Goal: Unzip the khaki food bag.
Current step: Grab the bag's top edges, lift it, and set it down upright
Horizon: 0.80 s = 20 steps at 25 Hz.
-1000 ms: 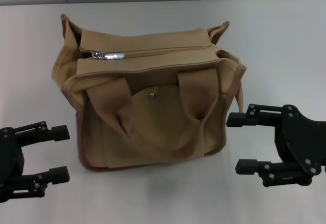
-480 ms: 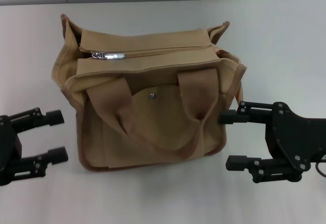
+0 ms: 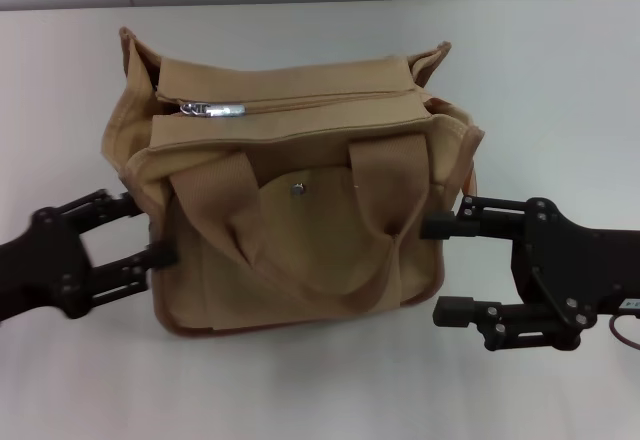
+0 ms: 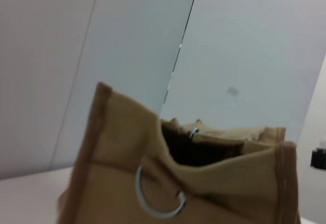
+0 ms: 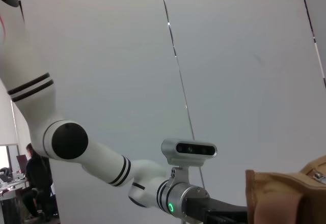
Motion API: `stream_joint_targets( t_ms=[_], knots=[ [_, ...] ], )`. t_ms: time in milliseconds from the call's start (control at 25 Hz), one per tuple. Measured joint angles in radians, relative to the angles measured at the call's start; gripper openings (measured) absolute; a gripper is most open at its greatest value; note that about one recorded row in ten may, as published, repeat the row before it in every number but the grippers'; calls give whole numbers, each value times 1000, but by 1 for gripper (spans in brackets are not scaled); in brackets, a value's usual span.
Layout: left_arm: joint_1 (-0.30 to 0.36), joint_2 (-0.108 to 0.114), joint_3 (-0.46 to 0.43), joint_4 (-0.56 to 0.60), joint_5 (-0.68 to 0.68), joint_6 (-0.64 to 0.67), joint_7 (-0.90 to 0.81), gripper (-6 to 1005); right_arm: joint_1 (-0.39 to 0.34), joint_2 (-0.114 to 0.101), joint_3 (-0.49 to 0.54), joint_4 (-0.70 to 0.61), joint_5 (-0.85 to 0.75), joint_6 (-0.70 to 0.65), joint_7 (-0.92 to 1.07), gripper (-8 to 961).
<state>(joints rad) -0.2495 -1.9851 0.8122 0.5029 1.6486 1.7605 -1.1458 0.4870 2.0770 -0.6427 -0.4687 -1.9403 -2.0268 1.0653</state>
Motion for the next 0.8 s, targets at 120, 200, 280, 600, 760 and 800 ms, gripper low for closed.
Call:
stream_joint_targets(
  t_ms=[120,200,280,600,760,800],
  knots=[
    [-16,-30,4,2,2,-15,31,813,5,0,0,14,0,8,0,741],
    [-25,-41,7,2,6,-49,59,782,7,0,0,25,0,15,0,741],
    [-28,-44,6,3,9,-79,80,721,4,0,0,28,0,26,0,741],
    [-26,-46,3,1,10,-80,179,427,-2,1,2,45,0,39,0,742],
    [-28,-47,2,-5,10,-80,223,249,-2,2,1,47,0,40,0,742],
    [-28,-47,2,-5,10,-80,226,242,-3,2,1,47,0,41,0,742]
  ],
)
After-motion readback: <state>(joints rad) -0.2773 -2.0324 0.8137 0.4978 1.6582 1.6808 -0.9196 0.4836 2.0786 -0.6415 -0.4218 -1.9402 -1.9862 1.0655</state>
